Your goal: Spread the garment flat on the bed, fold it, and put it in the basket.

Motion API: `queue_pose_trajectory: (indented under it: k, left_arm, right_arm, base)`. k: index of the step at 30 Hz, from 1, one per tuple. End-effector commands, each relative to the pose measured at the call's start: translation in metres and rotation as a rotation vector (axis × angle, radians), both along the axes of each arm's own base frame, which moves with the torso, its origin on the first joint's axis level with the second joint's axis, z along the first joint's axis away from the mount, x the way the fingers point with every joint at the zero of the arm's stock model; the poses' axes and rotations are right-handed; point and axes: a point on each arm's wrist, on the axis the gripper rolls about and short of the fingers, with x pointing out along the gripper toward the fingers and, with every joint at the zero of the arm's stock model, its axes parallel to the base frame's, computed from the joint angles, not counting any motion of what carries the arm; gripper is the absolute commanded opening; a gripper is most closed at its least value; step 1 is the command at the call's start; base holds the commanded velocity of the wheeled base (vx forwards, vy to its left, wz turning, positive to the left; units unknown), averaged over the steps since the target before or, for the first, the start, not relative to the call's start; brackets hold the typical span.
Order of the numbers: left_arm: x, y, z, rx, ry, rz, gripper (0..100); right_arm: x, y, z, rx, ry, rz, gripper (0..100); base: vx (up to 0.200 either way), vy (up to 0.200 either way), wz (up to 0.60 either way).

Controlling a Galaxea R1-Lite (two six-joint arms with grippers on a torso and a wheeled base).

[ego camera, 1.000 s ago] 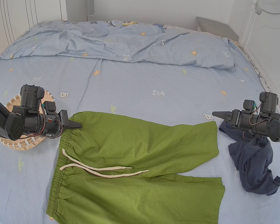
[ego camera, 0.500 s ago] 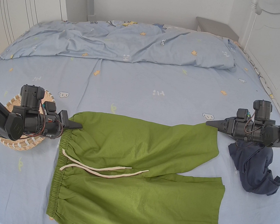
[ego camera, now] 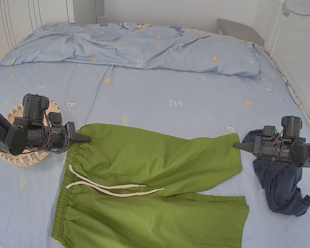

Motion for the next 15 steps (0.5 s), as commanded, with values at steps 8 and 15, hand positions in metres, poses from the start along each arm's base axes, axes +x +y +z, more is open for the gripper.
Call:
queue_pose_trajectory:
  k: [8,15]
  left_arm:
    - [0.001,0.001,-0.003,-0.002,0.011,0.001,0]
    - [0.001,0.002,-0.005,0.000,0.015,0.005,0]
  right_arm:
    - [-0.039,-0.005,0.014,0.007,0.021,-0.016,0]
    - [-0.082,-0.003,0.002,0.002,0.157,-0.010,0]
  base:
    - [0.000,0.000,0.00]
    - [0.000,0.000,0.00]
